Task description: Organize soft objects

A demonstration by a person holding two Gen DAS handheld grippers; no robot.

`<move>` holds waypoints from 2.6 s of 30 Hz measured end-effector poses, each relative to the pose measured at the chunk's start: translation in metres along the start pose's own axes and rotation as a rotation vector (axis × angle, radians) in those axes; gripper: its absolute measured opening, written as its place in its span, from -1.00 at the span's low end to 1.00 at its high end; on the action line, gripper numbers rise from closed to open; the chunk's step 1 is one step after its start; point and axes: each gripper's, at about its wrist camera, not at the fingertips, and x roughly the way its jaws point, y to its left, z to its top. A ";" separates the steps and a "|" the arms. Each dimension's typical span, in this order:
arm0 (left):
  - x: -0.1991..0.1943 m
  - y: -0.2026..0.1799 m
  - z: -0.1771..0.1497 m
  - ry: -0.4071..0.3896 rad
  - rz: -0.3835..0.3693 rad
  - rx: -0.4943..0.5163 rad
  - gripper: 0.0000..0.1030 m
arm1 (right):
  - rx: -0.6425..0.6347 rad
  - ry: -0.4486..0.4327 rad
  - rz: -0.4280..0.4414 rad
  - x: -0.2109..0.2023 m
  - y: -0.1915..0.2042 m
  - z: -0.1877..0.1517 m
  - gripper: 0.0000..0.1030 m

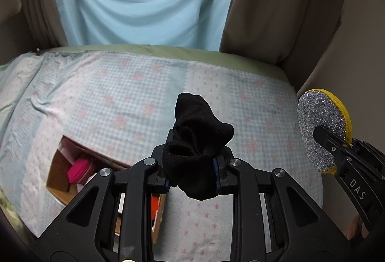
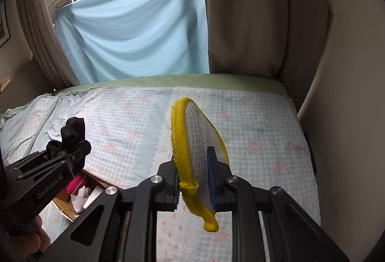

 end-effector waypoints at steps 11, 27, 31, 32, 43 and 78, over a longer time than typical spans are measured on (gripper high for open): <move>-0.068 0.084 -0.039 0.037 0.064 0.003 -0.57 | -0.054 0.037 0.139 -0.052 0.088 -0.025 -0.66; 0.005 0.215 -0.051 0.206 -0.031 0.144 -0.57 | 0.036 0.182 0.070 -0.004 0.207 -0.070 -0.66; 0.037 0.234 -0.056 0.264 -0.058 0.176 -0.57 | 0.087 0.226 0.032 0.021 0.225 -0.080 -0.66; 0.046 0.238 -0.058 0.275 -0.061 0.185 -0.57 | 0.092 0.238 0.023 0.027 0.230 -0.082 -0.66; 0.125 0.265 -0.093 0.388 -0.094 0.224 -0.57 | 0.122 0.343 -0.067 0.108 0.246 -0.111 -0.66; 0.071 0.252 -0.104 0.340 -0.072 0.224 0.99 | 0.270 0.363 0.049 0.110 0.218 -0.133 1.00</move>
